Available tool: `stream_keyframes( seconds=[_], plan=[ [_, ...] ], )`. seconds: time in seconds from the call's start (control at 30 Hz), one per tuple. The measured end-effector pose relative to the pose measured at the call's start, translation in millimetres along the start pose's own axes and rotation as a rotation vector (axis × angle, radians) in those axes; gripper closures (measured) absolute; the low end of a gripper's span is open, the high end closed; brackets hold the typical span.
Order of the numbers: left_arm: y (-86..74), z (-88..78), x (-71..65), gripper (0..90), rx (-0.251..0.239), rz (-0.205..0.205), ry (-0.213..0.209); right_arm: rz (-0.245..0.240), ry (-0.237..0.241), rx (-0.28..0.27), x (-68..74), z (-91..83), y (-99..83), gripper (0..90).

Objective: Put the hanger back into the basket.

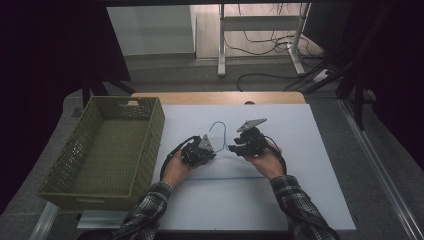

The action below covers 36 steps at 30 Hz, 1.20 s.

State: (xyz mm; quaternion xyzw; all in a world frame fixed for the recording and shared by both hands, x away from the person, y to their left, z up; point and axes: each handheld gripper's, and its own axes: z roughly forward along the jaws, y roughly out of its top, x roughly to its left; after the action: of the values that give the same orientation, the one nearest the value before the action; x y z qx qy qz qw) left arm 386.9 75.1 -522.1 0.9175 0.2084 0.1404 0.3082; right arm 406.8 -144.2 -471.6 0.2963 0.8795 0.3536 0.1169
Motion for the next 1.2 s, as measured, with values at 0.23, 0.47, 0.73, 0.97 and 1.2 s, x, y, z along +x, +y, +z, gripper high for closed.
stream_keyframes(
  seconds=[0.23,0.47,0.73,0.97,1.2],
  plan=[
    [-1.5,-0.2,-0.8,85.3,-0.014,-0.006,-0.008,0.117,0.000,-0.008,-5.8,26.7,14.5,53.6],
    [-4.5,-1.8,-2.0,84.9,-0.024,-0.009,-0.027,0.227,0.056,0.002,-7.4,44.1,16.8,71.2],
    [-0.4,-21.6,-1.9,61.3,-0.079,-0.114,-0.094,0.402,0.216,-0.079,-10.8,31.5,19.7,85.8],
    [5.3,-46.2,-9.2,40.7,-0.110,-0.219,-0.143,0.352,0.184,-0.096,1.0,14.2,25.0,86.1],
    [11.8,-61.8,-13.5,26.8,-0.106,-0.293,-0.227,0.306,0.181,-0.174,11.1,-15.6,29.7,86.1]
  ],
)
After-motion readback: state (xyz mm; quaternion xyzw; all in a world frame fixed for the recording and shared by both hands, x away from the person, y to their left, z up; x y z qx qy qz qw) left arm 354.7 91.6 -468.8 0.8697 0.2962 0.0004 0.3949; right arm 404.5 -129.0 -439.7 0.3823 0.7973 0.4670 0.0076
